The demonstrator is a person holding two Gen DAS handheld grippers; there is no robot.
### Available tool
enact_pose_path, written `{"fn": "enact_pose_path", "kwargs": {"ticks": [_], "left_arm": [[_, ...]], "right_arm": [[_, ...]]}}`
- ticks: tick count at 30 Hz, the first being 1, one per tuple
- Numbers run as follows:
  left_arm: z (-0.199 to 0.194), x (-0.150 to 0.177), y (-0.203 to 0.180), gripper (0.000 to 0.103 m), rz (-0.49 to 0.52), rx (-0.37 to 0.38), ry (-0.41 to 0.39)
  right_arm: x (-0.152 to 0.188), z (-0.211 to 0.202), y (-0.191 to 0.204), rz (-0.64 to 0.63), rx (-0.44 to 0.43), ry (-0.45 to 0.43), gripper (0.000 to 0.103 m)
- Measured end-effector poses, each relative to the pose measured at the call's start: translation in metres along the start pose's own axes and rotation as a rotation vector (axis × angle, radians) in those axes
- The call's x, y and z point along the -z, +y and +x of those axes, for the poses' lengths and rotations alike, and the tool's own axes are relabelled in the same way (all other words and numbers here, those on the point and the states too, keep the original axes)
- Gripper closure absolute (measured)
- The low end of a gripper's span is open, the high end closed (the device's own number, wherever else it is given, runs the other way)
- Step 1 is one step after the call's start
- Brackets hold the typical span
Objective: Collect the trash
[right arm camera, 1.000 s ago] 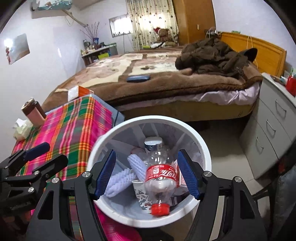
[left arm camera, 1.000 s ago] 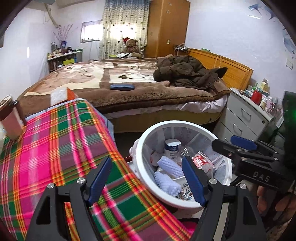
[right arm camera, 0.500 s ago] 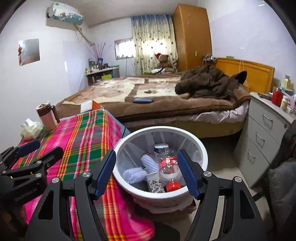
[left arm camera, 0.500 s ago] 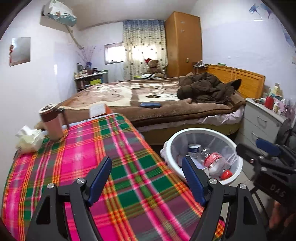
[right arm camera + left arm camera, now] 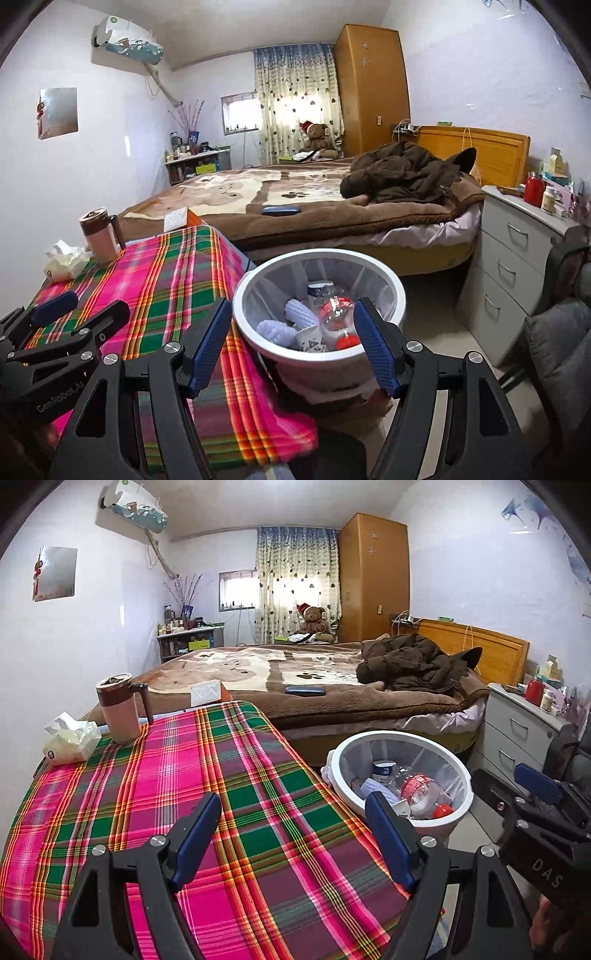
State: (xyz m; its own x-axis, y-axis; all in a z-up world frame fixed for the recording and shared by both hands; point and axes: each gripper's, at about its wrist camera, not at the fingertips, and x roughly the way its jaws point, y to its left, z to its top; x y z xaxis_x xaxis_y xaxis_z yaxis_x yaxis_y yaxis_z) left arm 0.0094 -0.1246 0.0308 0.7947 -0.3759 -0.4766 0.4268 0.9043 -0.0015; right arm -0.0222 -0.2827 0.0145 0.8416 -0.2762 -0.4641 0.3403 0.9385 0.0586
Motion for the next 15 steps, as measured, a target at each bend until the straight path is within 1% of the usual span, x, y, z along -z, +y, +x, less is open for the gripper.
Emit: {"fn": "enact_pose_path", "kwargs": {"ticks": [3, 15], "left_arm": [[-0.0027, 0.0019, 0.0015, 0.021, -0.011, 0.015, -0.003], [-0.0062, 0.0030, 0.0049, 0.021, -0.023, 0.001, 0.000]], "right_arm": [[0.0010, 0.0003, 0.0003, 0.003, -0.002, 0.001, 0.033], [0.0042, -0.0041, 0.0004, 0.013, 0.010, 0.001, 0.033]]}}
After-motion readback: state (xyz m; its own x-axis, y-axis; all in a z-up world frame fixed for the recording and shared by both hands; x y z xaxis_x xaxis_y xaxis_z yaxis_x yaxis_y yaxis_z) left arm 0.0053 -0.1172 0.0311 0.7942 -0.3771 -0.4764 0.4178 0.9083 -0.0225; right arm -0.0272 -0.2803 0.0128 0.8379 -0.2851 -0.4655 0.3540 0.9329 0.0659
